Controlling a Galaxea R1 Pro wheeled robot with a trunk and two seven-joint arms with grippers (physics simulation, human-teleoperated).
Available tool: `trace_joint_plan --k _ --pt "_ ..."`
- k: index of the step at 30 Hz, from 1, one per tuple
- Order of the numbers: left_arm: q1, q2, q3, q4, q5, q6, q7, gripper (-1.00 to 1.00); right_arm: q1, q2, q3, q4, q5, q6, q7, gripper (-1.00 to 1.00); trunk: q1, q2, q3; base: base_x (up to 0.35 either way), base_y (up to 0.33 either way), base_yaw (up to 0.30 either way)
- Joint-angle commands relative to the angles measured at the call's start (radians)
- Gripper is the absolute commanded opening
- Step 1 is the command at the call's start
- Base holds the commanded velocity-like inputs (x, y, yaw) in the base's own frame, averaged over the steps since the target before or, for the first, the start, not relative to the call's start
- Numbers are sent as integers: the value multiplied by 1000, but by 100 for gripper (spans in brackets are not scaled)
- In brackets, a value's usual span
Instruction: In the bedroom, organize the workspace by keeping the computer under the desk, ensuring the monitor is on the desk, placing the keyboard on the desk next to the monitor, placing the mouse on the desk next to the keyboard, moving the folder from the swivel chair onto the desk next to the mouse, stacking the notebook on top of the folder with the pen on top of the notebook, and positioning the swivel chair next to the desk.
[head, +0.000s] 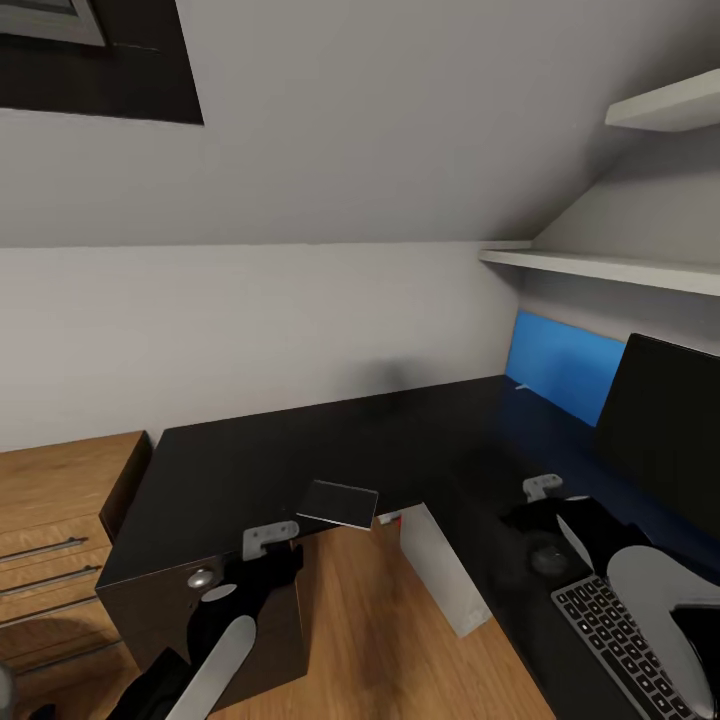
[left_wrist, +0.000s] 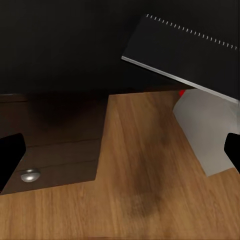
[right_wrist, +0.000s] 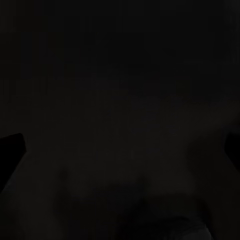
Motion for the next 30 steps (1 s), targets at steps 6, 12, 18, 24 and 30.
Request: trace_joint_plan --k 6,12,18,24,30 --pt "-1 1 -6 -1 8 1 10 100 0 11 3 -21 -35 1 -11 100 0 -1 -1 0 0 0" --pt "-1 1 -6 -1 8 1 10 100 2 43 2 -45 -57 -51 -135 100 0 -1 -1 0 0 0" --pt "-1 1 -7 0 7 1 10 100 18 87 2 -109 -94 -87 -268 100 0 -1 -1 0 0 0" --pt "-1 1 -8 0 6 1 10 100 74 132 3 -225 -182 -60 -330 100 0 -1 -1 0 0 0" --pt "-1 1 -8 0 6 1 10 100 137 147 4 -351 -204 -13 -429 100 0 -1 -1 0 0 0"
